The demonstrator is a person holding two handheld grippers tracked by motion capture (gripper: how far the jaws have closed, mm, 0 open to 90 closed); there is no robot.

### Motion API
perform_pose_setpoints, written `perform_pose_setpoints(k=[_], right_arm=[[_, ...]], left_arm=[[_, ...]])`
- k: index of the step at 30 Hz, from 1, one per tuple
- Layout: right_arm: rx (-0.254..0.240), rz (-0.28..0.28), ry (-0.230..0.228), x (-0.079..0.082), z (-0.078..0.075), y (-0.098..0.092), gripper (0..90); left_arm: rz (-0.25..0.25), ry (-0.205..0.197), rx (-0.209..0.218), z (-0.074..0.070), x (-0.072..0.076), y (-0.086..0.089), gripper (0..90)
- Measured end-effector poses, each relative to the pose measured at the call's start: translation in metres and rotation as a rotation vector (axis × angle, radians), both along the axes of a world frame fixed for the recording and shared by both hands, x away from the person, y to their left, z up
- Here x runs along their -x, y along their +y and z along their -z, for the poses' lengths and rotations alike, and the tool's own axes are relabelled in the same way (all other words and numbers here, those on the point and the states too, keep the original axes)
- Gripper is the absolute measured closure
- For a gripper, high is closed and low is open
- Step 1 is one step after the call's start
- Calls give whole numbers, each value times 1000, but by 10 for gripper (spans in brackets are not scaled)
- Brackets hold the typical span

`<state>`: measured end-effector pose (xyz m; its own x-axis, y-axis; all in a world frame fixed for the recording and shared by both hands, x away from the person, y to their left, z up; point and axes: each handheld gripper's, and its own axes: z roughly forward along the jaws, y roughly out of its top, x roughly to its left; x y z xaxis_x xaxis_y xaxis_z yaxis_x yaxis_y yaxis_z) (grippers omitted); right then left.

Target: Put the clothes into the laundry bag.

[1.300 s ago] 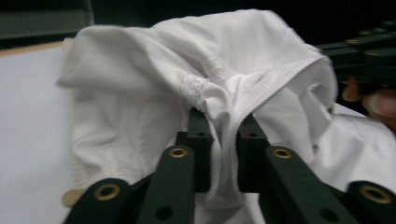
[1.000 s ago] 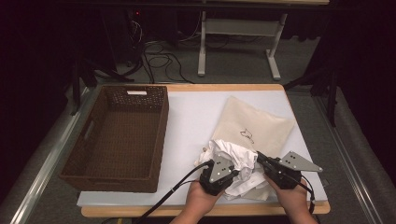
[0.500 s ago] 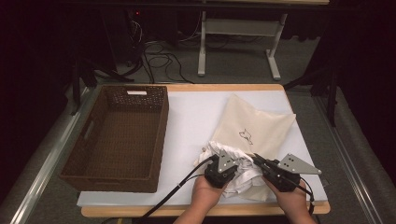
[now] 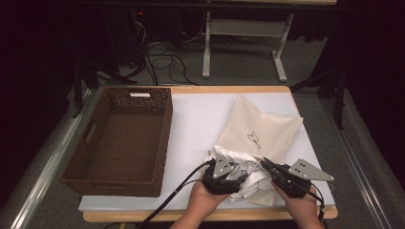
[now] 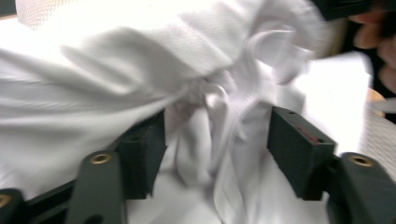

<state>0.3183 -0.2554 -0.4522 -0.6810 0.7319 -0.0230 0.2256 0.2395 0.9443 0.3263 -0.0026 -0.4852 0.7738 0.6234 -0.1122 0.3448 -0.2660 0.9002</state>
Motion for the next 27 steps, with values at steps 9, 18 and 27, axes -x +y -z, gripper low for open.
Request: perform_pose_setpoints(k=[9,18,27], right_arm=[[5,2,-6,-2,0,2,893],[6,-2,-9,-1,0,2,894],[1,4,-4,-1,0,2,893]], left_arm=[[-55,-21,14,-5,6,31,322],[-160,-32,80,-17,-15,46,176],[-49,-7,103,-18,-26,36,793]])
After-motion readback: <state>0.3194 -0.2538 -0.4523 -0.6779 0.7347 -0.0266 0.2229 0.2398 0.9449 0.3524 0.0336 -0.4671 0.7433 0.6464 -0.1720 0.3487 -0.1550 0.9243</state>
